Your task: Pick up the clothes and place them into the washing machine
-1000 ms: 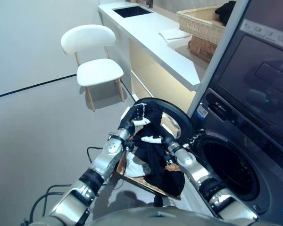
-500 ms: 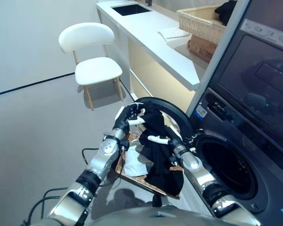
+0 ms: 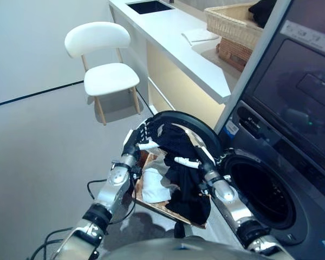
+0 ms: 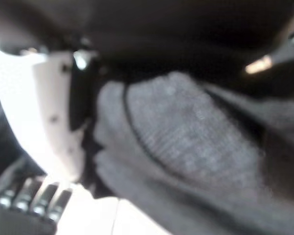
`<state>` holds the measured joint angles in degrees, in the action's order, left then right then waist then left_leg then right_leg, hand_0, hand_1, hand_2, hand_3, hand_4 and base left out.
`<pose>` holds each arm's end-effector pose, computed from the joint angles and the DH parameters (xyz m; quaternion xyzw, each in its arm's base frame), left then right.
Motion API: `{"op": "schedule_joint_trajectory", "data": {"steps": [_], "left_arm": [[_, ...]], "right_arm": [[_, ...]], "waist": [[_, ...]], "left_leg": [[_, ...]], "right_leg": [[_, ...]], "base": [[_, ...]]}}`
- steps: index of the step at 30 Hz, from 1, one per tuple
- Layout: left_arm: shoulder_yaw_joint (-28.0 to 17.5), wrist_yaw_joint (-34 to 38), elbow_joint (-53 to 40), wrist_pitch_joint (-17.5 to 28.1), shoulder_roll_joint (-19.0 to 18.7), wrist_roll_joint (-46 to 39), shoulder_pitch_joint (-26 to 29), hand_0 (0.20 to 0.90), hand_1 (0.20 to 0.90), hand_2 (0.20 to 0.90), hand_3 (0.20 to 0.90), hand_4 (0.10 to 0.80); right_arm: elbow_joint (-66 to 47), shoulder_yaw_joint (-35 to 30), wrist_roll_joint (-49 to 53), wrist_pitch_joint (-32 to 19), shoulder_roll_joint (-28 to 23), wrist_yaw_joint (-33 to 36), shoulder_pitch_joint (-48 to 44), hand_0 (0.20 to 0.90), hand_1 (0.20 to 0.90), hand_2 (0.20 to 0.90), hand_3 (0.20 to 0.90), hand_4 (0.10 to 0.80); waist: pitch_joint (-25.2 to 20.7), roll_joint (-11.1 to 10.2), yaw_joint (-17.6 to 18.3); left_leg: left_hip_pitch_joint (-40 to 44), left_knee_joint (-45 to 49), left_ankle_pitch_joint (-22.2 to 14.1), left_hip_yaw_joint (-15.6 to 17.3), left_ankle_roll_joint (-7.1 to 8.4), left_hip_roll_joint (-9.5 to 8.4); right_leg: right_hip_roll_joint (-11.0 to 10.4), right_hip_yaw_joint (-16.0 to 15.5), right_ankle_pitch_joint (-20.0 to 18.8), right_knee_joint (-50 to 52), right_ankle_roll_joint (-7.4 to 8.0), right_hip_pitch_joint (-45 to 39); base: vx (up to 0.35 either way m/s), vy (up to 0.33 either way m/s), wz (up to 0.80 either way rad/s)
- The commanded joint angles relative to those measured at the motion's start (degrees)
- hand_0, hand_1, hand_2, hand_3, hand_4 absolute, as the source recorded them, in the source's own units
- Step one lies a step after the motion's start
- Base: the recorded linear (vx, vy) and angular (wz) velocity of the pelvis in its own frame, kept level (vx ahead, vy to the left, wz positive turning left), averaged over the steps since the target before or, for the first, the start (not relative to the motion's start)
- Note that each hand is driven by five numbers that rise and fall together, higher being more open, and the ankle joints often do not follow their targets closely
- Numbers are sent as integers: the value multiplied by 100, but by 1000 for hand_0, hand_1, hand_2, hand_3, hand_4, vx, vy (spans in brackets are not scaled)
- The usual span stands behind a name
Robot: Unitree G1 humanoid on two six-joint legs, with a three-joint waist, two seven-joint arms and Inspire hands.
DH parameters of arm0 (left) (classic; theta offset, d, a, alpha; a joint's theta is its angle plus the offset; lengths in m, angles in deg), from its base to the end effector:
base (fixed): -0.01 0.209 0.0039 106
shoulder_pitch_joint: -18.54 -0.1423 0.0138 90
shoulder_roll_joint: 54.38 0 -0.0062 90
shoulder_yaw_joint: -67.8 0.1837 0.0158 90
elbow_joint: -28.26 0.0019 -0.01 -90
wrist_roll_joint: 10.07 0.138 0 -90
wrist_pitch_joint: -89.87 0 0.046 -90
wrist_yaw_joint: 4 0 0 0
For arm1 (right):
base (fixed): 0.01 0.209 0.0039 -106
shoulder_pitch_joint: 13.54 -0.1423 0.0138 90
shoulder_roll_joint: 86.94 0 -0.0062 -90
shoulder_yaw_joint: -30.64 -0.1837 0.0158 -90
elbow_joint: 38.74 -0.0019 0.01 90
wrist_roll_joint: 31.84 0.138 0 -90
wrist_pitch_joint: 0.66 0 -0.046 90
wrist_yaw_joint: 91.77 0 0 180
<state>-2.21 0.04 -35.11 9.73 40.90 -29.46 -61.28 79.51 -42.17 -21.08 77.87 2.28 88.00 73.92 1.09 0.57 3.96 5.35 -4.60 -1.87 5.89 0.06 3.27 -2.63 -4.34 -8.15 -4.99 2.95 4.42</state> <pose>0.2194 0.1313 -0.0050 -0.0248 0.0974 -0.0933 0.9906 0.1862 -0.1760 -0.0295 -0.0807 0.1508 0.0979 0.9804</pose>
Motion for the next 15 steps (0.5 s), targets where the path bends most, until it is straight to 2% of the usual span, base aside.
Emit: {"op": "schedule_joint_trajectory", "data": {"steps": [1, 8, 15], "left_arm": [[-1304, 286, -149, 808, -266, -106, 293, 900, 900, 900, 900, 800], [-2027, 315, -290, 966, -277, -287, -392, 900, 900, 900, 900, 800], [-2374, 312, -336, 1137, -300, -477, -814, 900, 900, 900, 900, 800]], "right_arm": [[-73, -1005, -16, -496, -323, 305, 135, 200, 200, 200, 200, 300], [-73, -1277, 213, -515, -218, 165, 493, 200, 200, 200, 200, 300], [319, -1650, 806, -668, -13, 257, 636, 200, 200, 200, 200, 300]], "waist": [[-310, -159, -14], [-160, -114, -32], [-63, -33, -53]], "left_leg": [[-62, -40, 89, -104, 325, -54], [-167, -40, 109, -108, 321, -70], [-378, -40, 143, -129, 305, -112]], "right_leg": [[-113, -170, 499, 292, 346, -343], [-121, -150, 487, 307, 347, -208], [-158, -164, 436, 333, 374, -1]], "base": [[2, 10, -5], [-11, 7, -1], [-30, 12, 0]]}}
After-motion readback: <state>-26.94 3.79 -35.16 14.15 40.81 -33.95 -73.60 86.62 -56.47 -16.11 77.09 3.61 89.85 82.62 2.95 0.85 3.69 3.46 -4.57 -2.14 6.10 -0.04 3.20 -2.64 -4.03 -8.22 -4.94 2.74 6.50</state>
